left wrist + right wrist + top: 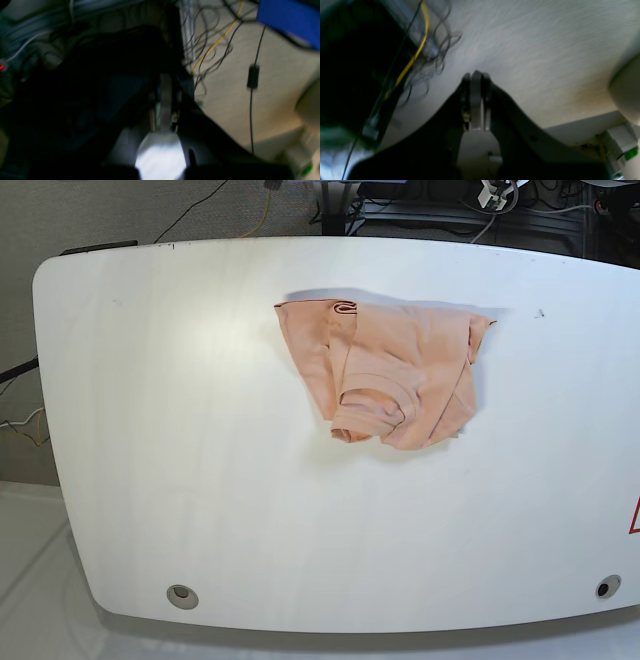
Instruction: Fold the T-shirt properly
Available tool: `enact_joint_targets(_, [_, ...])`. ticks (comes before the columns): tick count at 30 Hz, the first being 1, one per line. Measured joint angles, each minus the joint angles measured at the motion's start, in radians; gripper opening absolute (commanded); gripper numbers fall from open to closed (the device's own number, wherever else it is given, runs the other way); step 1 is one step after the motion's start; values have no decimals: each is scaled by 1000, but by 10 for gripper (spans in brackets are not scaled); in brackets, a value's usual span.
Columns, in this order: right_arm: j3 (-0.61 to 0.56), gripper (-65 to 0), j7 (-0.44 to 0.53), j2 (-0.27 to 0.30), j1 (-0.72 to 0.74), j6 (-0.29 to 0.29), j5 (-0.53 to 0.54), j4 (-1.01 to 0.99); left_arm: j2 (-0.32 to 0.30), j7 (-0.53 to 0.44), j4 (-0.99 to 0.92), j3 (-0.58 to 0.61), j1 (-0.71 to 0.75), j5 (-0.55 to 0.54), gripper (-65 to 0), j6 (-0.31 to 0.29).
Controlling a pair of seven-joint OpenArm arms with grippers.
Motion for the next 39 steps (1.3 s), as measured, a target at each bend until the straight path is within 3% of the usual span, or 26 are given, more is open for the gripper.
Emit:
enact_joint_targets(10, [-216, -650, 171, 11, 247, -6, 0, -351, -32, -304, -524, 180, -246, 3, -641, 182])
enact_joint_targets(14, [-283, -650, 247, 5, 350, -10, -3, -481, -23, -475, -735, 289, -334, -1, -641, 311])
enact_joint_targets(19, [-334, -650, 275, -15, 430, -29, -3, -572, -11, -663, -945, 421, -424, 0, -641, 492])
enact_joint_targets(22, [-355, -650, 294, -25, 444, -23, -3, -589, 3, -723, -1012, 477, -457, -5, -641, 584])
enact_joint_targets(25, [-368, -650, 304, -39, 451, -15, -3, -606, 17, -714, -1048, 512, -482, -5, -641, 610])
enact_joint_targets(39, [-372, -650, 340, -30, 494, -24, -4, -673, 60, -727, -1059, 532, -517, -4, -638, 616])
